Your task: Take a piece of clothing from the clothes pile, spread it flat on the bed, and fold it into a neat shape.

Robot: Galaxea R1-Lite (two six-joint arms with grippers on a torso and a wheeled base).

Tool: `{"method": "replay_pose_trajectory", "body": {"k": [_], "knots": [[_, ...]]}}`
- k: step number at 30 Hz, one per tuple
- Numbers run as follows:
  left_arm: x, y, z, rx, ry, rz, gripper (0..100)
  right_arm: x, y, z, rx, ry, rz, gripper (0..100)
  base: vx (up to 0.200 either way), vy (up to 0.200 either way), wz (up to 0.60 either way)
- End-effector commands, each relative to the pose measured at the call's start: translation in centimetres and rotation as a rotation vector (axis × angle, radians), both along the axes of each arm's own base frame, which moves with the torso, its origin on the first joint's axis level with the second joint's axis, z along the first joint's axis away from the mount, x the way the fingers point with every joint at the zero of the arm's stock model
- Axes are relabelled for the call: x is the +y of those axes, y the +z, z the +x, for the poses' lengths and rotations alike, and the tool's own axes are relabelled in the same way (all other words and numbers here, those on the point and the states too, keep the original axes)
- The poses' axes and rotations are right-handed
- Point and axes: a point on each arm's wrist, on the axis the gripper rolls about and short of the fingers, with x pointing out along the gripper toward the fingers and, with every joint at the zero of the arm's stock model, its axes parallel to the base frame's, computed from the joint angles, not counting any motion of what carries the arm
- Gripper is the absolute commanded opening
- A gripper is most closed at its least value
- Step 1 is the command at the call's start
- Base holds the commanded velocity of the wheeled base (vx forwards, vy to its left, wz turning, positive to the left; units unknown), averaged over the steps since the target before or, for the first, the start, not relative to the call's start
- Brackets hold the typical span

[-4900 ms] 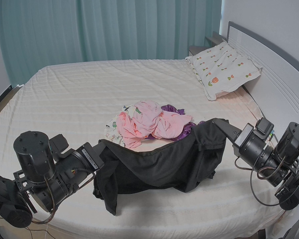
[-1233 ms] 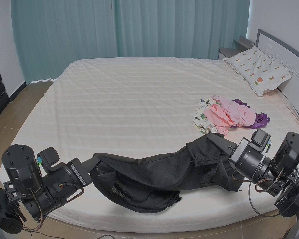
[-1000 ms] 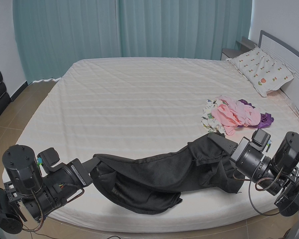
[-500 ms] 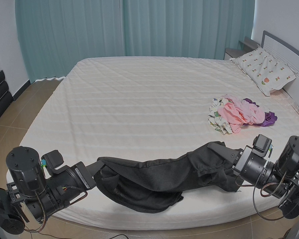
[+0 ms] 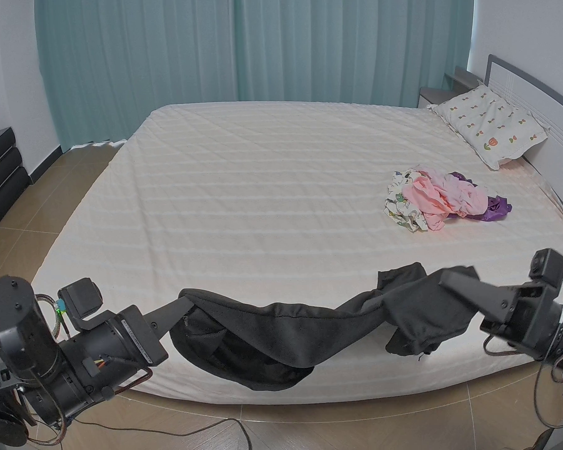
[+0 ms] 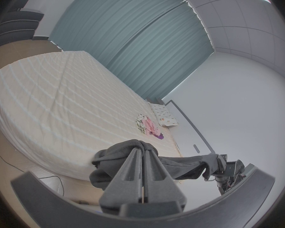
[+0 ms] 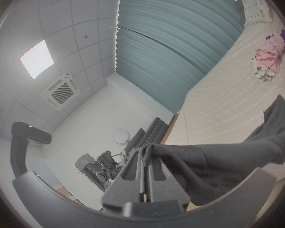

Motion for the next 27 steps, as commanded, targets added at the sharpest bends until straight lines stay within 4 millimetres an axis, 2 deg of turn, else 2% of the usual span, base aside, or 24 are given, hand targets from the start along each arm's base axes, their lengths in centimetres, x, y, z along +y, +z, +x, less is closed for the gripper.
{"method": "replay_pose_trajectory", "body": {"k": [1,4,8,9,10,12,15,18,19,23,27], "knots": [[1.1,3.1,-1.8,-0.105,-0.022,-0.068,0,-1.9,5.1,-1.8,-0.212,-0.035,0.141,0,-0.200,0.000,0.00],[1.4,6.0,-1.8,-0.157,-0.009,-0.114,0,-2.9,8.4,-0.8,-0.242,-0.136,0.148,0,-0.200,0.000,0.00],[2.1,10.0,-0.8,-0.174,0.062,-0.118,0,-3.6,12.5,1.2,-0.209,-0.249,0.126,0,-0.200,0.000,0.00],[2.1,10.0,-0.8,-0.174,0.062,-0.118,0,-3.6,12.5,1.2,-0.209,-0.249,0.126,0,-0.200,0.000,0.00],[2.4,11.5,-0.3,-0.174,0.097,-0.115,0,-3.9,14.2,3.2,-0.200,-0.321,0.120,0,-0.200,0.000,0.00],[2.8,12.2,0.3,-0.161,0.134,-0.103,0,-3.7,15.7,6.2,-0.203,-0.389,0.119,0,-0.200,0.000,0.00],[2.4,10.9,1.7,-0.100,0.159,-0.056,0,-3.3,15.3,10.1,-0.195,-0.460,0.073,0,-0.067,0.000,0.00],[2.1,9.6,3.2,-0.050,0.189,-0.022,0,-2.5,13.8,13.3,-0.189,-0.513,-0.003,0,0.000,0.000,0.00],[2.1,9.5,3.4,-0.045,0.192,-0.018,0,-2.4,13.6,13.5,-0.189,-0.519,-0.008,0,0.000,0.000,0.00],[1.6,7.8,5.6,0.023,0.205,0.020,0,-0.5,11.6,16.4,-0.174,-0.576,-0.070,0,0.000,0.000,0.00],[1.6,7.4,7.1,0.019,0.208,-0.010,0,-0.2,11.2,17.2,-0.200,-0.607,-0.060,0,0.100,0.000,0.00]]}}
